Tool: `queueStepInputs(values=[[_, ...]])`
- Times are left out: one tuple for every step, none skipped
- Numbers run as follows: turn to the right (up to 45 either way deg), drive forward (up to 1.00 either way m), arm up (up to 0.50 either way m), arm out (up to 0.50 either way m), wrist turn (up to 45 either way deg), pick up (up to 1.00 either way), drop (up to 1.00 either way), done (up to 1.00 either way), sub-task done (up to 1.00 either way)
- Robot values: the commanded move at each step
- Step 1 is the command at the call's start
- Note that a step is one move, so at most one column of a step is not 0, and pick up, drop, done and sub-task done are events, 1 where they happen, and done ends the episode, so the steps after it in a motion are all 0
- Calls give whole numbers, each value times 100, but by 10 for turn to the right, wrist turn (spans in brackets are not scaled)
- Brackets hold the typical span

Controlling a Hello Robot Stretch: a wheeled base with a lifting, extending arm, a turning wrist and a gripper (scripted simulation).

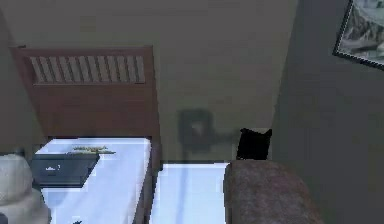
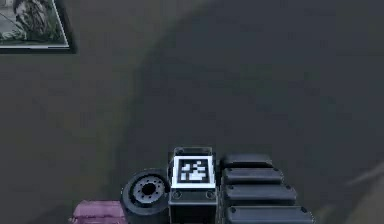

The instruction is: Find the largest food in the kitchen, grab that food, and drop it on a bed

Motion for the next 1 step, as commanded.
queueStepInputs(values=[[450,0,0,0,0,0,0,0,0]])
